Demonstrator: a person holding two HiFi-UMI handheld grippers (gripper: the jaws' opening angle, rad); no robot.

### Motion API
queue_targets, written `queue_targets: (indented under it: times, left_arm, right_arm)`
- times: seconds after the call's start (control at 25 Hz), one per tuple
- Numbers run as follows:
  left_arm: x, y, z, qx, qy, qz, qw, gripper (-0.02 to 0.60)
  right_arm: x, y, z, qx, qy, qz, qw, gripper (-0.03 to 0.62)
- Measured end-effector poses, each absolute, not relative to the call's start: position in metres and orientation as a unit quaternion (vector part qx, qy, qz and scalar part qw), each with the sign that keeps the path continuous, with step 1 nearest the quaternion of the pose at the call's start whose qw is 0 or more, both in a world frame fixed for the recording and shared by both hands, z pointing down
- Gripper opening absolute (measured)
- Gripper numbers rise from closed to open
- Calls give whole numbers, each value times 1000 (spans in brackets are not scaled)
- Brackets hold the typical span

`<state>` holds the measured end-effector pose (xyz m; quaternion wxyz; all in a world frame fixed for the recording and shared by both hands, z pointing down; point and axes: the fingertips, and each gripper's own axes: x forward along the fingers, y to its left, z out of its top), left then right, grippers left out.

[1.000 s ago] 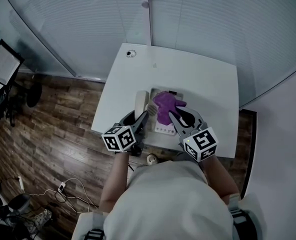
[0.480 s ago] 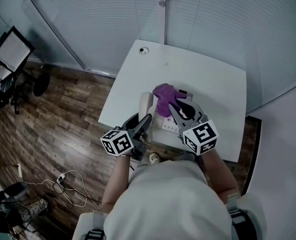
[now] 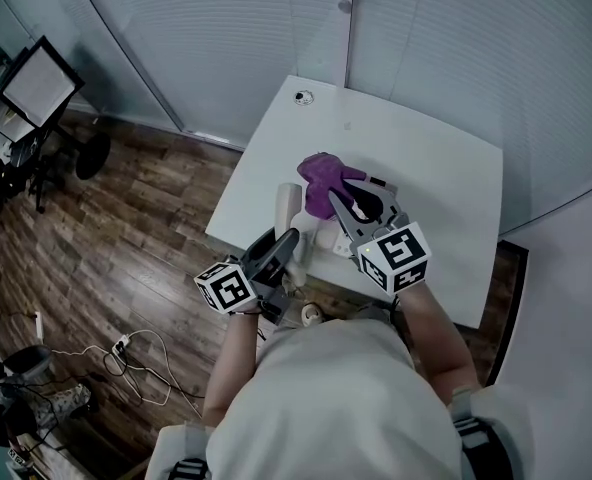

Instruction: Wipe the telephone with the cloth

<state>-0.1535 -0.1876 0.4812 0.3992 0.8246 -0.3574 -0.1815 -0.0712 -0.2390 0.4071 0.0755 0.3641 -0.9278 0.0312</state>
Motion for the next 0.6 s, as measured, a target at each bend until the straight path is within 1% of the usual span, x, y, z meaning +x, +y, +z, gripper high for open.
queue_targets:
  times: [0.28, 0.6]
  left_arm:
    - [-164, -180, 472, 819, -337, -223, 407, 224]
    - [-163, -180, 469, 825, -330, -222, 403, 224]
  right_arm:
    - [-95, -245, 397, 347, -935, 10, 77, 80]
    - [-117, -239, 395, 314, -945, -9, 85, 80]
